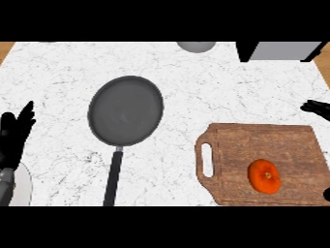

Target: Pick the squash from the cutting board and place it in the pan

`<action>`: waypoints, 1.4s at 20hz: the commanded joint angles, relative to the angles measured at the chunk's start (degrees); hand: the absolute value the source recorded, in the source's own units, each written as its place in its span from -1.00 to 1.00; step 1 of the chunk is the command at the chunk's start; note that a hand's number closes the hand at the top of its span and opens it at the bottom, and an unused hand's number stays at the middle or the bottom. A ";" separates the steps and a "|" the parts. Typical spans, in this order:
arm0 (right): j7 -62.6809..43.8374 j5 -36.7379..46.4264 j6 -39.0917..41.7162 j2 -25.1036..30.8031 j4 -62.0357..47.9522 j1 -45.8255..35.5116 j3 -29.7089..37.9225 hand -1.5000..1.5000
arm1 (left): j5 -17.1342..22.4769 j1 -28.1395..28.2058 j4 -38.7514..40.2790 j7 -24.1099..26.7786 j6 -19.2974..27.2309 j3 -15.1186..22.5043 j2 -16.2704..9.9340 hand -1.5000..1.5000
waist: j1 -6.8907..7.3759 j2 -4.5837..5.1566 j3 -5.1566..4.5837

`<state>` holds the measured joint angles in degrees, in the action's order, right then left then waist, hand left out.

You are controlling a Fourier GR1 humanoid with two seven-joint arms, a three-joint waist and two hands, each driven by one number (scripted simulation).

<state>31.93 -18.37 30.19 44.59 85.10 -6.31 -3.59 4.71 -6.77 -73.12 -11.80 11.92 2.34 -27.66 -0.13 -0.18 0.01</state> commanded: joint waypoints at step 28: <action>-19.57 57.23 -4.21 1.50 21.44 4.18 -18.08 -1.00 | -3.22 -1.44 0.09 -2.58 -4.30 -4.77 1.34 0.00 | 0.02 0.16 0.01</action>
<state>11.74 32.74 28.23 49.14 108.05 -4.20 -20.60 2.08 -6.90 -73.55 -12.87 9.08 -1.36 -25.84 -0.05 -0.04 0.00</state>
